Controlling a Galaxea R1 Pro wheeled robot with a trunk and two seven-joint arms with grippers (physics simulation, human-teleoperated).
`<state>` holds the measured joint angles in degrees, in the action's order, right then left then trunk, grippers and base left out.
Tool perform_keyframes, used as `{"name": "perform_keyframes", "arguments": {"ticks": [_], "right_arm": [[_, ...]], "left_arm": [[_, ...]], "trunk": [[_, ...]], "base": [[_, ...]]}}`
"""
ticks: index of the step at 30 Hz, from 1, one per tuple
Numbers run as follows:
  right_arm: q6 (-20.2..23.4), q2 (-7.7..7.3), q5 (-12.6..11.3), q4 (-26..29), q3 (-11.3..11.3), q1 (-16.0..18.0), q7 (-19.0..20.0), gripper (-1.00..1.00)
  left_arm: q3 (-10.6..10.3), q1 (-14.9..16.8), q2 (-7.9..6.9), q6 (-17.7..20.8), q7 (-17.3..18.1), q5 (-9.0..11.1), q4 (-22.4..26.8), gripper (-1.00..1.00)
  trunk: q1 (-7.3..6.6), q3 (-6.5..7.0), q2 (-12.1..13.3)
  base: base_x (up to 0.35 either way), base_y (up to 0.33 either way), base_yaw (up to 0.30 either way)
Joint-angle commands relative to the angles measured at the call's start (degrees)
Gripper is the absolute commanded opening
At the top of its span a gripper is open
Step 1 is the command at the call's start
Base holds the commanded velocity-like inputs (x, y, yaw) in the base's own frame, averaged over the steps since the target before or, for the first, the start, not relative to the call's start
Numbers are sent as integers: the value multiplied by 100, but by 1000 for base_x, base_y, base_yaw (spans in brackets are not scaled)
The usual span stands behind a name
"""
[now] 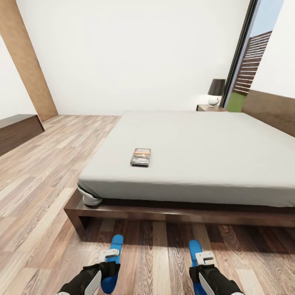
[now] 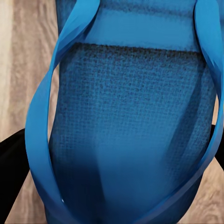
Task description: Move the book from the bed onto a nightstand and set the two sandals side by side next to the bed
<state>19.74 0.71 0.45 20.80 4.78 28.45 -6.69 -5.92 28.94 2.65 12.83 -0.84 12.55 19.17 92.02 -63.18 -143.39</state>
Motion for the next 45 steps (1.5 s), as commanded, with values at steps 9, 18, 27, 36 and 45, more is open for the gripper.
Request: {"name": "perform_keyframes", "arguments": {"ticks": [9, 18, 27, 36, 45], "right_arm": [[76, 4, 4, 10, 40, 106, -33, -100], [75, 22, 46, 111, 44, 293, -46, -100], [53, 94, 67, 165, 56, 500, -43, -100], [49, 124, 72, 170, 64, 626, -34, -100], [98, 178, 77, 190, 75, 717, -26, -100]], "left_arm": [[-43, 239, -4, 87, -63, 35, 177, -100], [-54, 277, -7, 60, -64, 28, 143, -100], [-53, 279, -2, 25, -65, 24, 132, -100], [-41, 365, 10, 46, -64, 43, 237, -100], [-41, 545, -4, 39, -21, 45, 282, -100]], "trunk": [[22, -205, -14], [45, -404, -26], [68, -604, -38], [91, -803, -50], [115, -1003, -62]], "base": [[0, 0, 0], [0, 0, 0], [0, 0, 0], [0, 0, 0], [0, 0, 0]]}}
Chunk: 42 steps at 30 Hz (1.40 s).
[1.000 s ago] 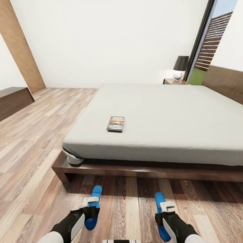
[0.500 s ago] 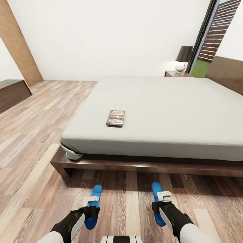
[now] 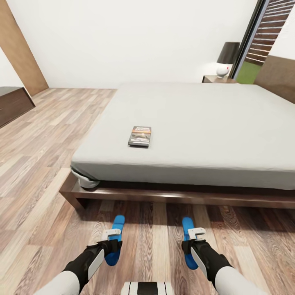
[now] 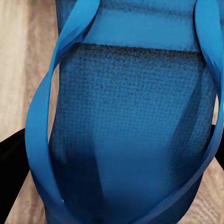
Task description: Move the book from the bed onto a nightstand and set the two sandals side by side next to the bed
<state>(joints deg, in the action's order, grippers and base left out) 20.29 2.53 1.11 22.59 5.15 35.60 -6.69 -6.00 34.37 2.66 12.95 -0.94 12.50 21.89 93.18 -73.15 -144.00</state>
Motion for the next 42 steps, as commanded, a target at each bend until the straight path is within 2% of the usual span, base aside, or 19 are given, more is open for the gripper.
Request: {"name": "perform_keyframes", "arguments": {"ticks": [1, 11, 14, 17, 23, 28, 35, 42], "right_arm": [[44, -2, 12, 12, 38, 6, -26, -100], [68, 4, 12, 72, 87, 99, 13, -100], [303, 3, 12, 191, 110, 107, 21, -100], [773, -4, 11, 412, 172, 112, 30, -100], [1660, -15, -3, 1191, 499, 75, 43, -100], [2100, -15, -9, 1918, 710, 44, 45, -100], [2710, -28, -15, 2988, 800, -228, 51, -100], [3005, -51, -26, 3347, 832, -400, 54, -100]], "left_arm": [[-33, 2, -2, 28, -11, 51, 12, -100], [-30, 127, 42, 16, -39, 42, 38, -100], [-30, 136, 42, 10, -38, 39, 30, -100], [-32, 142, 42, 2, -47, 35, 31, -100], [-32, 142, 42, -2, -55, 33, 34, -100], [-32, 141, 42, -3, -55, 33, 44, -100], [-32, 140, 42, -3, -56, 39, 77, -100], [-26, 147, 45, 24, -49, 49, 266, -100]], "trunk": [[1, -27, -3], [27, -248, -17], [35, -315, -21], [42, -381, -25], [58, -514, -33], [71, -625, -39], [89, -780, -49], [107, -935, -58]], "base": [[0, 0, 0], [0, 0, 0], [0, 0, 0], [0, 0, 0], [0, 0, 0], [0, 0, 0], [0, 0, 0], [0, 0, 0]]}}
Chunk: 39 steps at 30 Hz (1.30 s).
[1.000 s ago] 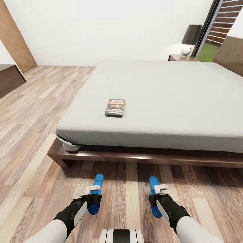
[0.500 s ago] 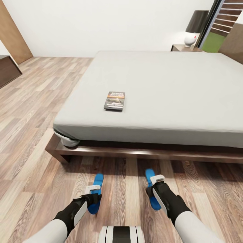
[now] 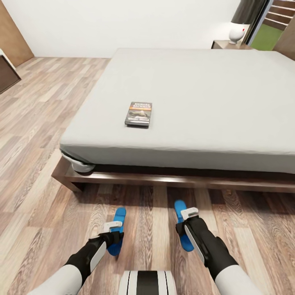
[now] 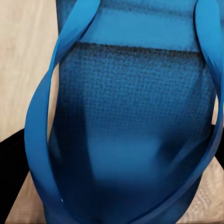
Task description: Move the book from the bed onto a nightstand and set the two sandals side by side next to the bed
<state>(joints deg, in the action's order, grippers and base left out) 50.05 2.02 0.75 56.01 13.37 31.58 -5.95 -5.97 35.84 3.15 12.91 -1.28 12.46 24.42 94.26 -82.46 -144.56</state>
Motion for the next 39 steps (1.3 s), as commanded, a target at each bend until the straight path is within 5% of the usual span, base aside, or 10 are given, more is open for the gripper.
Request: {"name": "perform_keyframes", "arguments": {"ticks": [1, 9, 23, 39], "right_arm": [[36, -2, 8, 15, 10, -2, -20, -100], [76, 13, 16, 24, 26, -23, -24, -100], [84, 31, 18, 15, 262, -23, -20, -100], [93, 33, 14, 24, 279, -25, -20, -100]], "left_arm": [[-29, 0, -5, 38, -11, 54, 61, -100], [-28, 1, -36, 149, 9, 63, 733, -100], [-45, -2, -42, 160, 18, 54, 1066, -100], [-45, 1, -30, 165, 33, 59, 1537, -100]], "trunk": [[1, -26, -3], [19, -182, -12], [35, -315, -20], [50, -447, -28]], "base": [[0, 0, 0], [0, 0, 0], [0, 0, 0], [0, 0, 0]]}}
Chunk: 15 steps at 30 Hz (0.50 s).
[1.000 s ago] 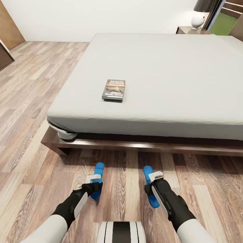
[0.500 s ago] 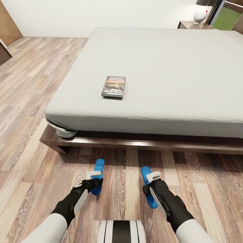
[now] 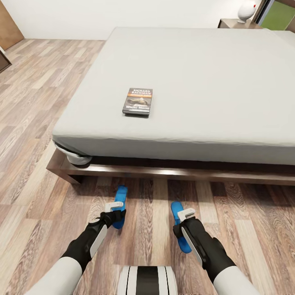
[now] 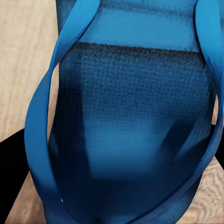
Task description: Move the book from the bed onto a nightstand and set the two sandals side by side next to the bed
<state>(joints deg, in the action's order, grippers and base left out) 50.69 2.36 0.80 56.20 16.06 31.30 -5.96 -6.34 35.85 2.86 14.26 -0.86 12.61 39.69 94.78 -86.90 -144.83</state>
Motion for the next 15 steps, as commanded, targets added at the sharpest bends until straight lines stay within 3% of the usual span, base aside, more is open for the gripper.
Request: {"name": "perform_keyframes", "arguments": {"ticks": [1, 15], "right_arm": [[28, -5, 9, 5, 7, 3, -20, -100], [20, -42, -8, 13, -5, 6, -20, -100]], "left_arm": [[-11, -3, -5, 40, -5, 46, 131, -100], [-14, -25, -25, 129, 5, 50, 779, -100]], "trunk": [[1, -26, -3], [19, -181, -12]], "base": [[0, 0, 0], [0, 0, 0]]}}
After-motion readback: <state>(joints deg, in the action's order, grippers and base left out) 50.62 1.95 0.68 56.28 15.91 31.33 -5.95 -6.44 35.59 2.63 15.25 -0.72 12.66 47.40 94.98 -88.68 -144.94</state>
